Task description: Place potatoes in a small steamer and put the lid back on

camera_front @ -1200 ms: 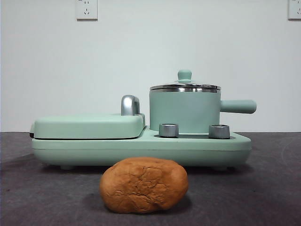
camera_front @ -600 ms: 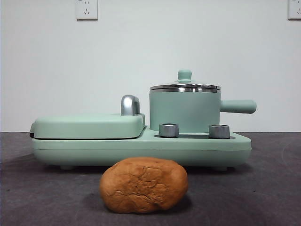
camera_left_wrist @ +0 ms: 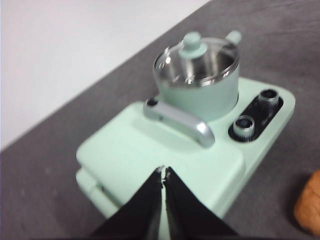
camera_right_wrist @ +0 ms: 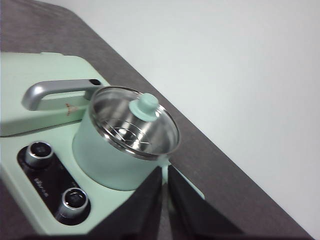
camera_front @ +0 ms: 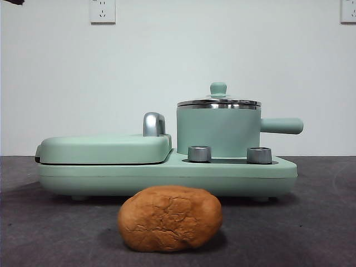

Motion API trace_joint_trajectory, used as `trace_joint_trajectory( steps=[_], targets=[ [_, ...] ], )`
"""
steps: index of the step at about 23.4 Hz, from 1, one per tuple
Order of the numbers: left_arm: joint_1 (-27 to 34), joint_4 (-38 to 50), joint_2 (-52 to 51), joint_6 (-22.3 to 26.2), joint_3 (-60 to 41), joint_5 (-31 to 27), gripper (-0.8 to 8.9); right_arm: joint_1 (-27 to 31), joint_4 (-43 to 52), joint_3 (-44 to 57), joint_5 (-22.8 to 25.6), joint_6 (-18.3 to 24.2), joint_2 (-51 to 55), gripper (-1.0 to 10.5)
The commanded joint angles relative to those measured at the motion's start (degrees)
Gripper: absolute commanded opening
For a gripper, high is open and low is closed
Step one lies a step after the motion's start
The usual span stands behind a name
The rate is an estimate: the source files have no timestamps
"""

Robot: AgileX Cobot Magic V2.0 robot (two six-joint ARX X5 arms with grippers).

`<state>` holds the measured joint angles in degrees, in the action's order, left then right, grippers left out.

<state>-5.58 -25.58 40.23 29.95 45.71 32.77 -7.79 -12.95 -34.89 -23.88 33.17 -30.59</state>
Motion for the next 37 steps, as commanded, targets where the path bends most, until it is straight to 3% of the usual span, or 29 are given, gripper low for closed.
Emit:
trace_joint_trajectory(
  steps=[1,4,11,16,21,25,29,37],
  targets=[
    [-1.1,2.1,0.2,-1.5,1.4,0.3,1.34,-0.7,0.4,-0.8,-0.1,-0.2,-0.4,1.6],
    [-2.2,3.0,0.2,-4.7,1.4,0.3,2.21,-0.7,0.3,-0.8,-0.1,-3.7,-0.4,2.4],
    [-4.9,5.0,0.4,-8.7,1.4,0.3,2.97,-0.7,0.2,-0.8,0.1,-9.9,-0.4,2.4],
    [-6.9,9.2,3.0,-10.8,1.4,0.2,3.0,-0.7,0.2,-0.8,0.1,-14.4,-0.4,2.4],
    [-10.2,19.6,9.2,-15.8,1.4,-1.6,2.99,-0.7,0.2,-0.8,0.0,-17.9,-0.4,2.4],
    [-13.5,28.6,15.6,-19.3,1.5,-3.1,2.99,-0.7,0.2,-0.8,0.0,-19.3,-0.4,2.4],
    [-17.4,36.2,22.4,-19.8,2.0,-6.5,2.64,-0.7,0.2,-0.8,0.0,-19.3,-0.4,2.4],
    [-22.6,41.6,37.5,-19.7,8.3,-8.0,2.47,-0.7,0.2,-0.8,0.0,-19.3,-0.4,2.4]
  ],
)
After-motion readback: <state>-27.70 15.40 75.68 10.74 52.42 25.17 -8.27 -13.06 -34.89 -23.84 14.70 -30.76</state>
